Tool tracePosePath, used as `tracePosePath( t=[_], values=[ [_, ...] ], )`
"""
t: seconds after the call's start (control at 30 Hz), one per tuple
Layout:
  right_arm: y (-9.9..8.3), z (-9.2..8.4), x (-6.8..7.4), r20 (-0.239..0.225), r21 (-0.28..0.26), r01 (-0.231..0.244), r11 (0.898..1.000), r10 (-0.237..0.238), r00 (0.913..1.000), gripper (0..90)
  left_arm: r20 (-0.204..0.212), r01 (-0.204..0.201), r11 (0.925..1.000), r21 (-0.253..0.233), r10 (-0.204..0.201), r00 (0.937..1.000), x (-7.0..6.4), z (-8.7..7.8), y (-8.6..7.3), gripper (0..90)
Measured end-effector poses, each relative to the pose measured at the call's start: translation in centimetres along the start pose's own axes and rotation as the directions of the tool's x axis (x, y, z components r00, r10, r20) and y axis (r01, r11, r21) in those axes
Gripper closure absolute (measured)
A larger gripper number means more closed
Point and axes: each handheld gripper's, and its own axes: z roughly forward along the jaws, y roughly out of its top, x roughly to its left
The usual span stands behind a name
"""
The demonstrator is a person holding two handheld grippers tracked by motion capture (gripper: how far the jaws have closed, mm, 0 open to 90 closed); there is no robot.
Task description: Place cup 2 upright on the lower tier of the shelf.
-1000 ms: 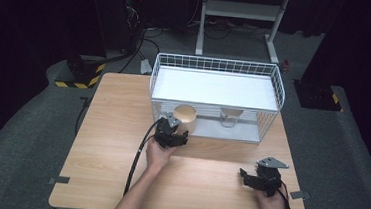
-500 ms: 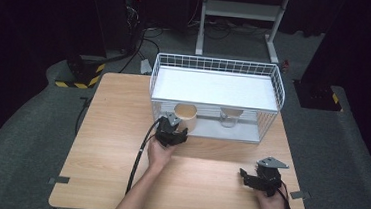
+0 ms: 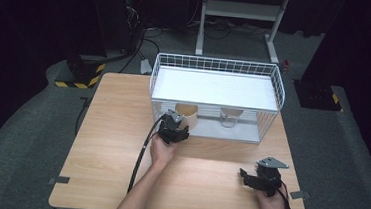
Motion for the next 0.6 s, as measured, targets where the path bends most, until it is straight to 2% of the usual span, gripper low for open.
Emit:
tracePosePath(
  t=[0.3,0.4,0.6],
  values=[
    [0.0,0.0,0.0,0.001,0.001,-0.003,1.000,0.003,1.0000,22.6,0.001,0.045,0.9990,0.003,-0.045,0.9990,0.0,0.5,0.0,42.9],
    [0.0,0.0,0.0,0.001,0.001,-0.002,1.000,0.002,1.0000,22.5,-0.008,0.038,0.9992,0.009,-0.038,0.9992,0.1,0.7,0.1,43.5],
    [0.0,0.0,0.0,0.000,0.000,0.000,1.000,0.000,1.0000,22.5,-0.007,0.051,0.9985,0.019,-0.051,0.9987,0.2,1.2,0.4,44.1]
  ],
)
